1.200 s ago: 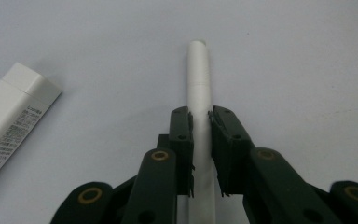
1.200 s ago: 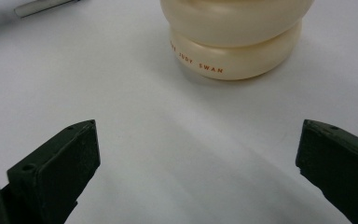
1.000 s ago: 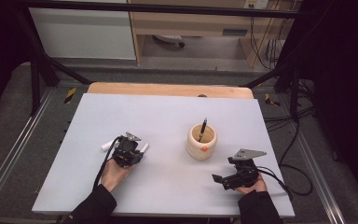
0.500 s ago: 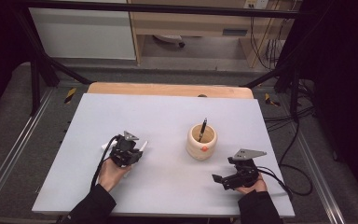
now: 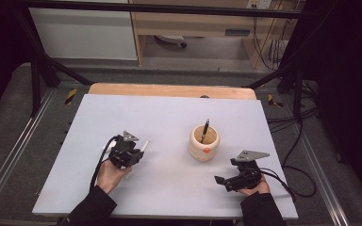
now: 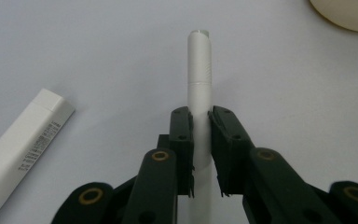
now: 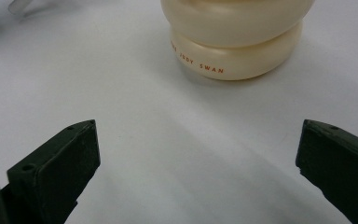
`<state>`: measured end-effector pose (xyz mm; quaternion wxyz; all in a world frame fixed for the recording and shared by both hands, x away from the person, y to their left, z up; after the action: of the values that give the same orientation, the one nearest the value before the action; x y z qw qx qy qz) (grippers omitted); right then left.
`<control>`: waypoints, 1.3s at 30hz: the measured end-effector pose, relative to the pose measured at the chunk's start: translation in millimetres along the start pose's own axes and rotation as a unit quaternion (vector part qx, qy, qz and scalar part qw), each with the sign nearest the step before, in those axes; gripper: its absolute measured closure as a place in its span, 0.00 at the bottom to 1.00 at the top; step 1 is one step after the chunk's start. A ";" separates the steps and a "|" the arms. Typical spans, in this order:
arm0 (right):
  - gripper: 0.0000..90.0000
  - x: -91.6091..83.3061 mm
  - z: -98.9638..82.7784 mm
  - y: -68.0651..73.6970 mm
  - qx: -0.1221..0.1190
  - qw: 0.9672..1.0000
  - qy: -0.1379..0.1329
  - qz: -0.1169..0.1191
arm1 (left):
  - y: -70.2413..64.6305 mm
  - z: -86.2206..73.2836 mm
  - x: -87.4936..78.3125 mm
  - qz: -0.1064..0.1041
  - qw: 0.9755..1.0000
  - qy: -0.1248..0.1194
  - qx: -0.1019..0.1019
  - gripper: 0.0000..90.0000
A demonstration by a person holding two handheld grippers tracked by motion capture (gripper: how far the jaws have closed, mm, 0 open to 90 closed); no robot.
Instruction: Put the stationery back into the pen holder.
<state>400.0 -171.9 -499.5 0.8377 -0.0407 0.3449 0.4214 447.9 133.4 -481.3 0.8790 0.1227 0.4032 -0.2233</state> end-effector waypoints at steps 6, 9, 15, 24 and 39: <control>0.00 -0.1 0.1 0.0 -0.001 1.000 0.000 0.000 | 0.5 3.6 -6.7 -0.006 1.000 -0.011 0.000 0.87; 0.00 -0.1 0.2 -0.1 -0.001 1.000 0.000 0.000 | 0.2 5.8 -9.9 -0.010 1.000 -0.019 -0.001 0.87; 0.00 0.2 0.1 -0.1 0.000 1.000 -0.001 0.000 | -3.0 11.2 -16.8 -0.019 0.999 -0.036 -0.004 0.87; 0.00 0.3 -0.1 0.0 0.000 1.000 0.000 -0.001 | -8.0 20.2 -27.9 -0.029 0.998 -0.061 -0.003 0.87; 0.00 0.4 -0.6 -0.5 -0.001 1.000 0.002 -0.002 | -23.2 40.8 -48.9 -0.047 0.993 -0.105 0.014 0.87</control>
<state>400.2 -172.2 -500.3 0.8379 -0.0433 0.3458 0.4200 434.9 111.4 -418.5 0.9031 0.0911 0.3108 -0.2819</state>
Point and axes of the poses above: each handheld gripper's, and its own axes: x roughly forward along the jaws, z roughly out of its top, y roughly to its left, the point moved 10 cm from there along x, roughly forward along the jaws, and after that the axes turned 5 degrees about z, right-handed, at the moved point
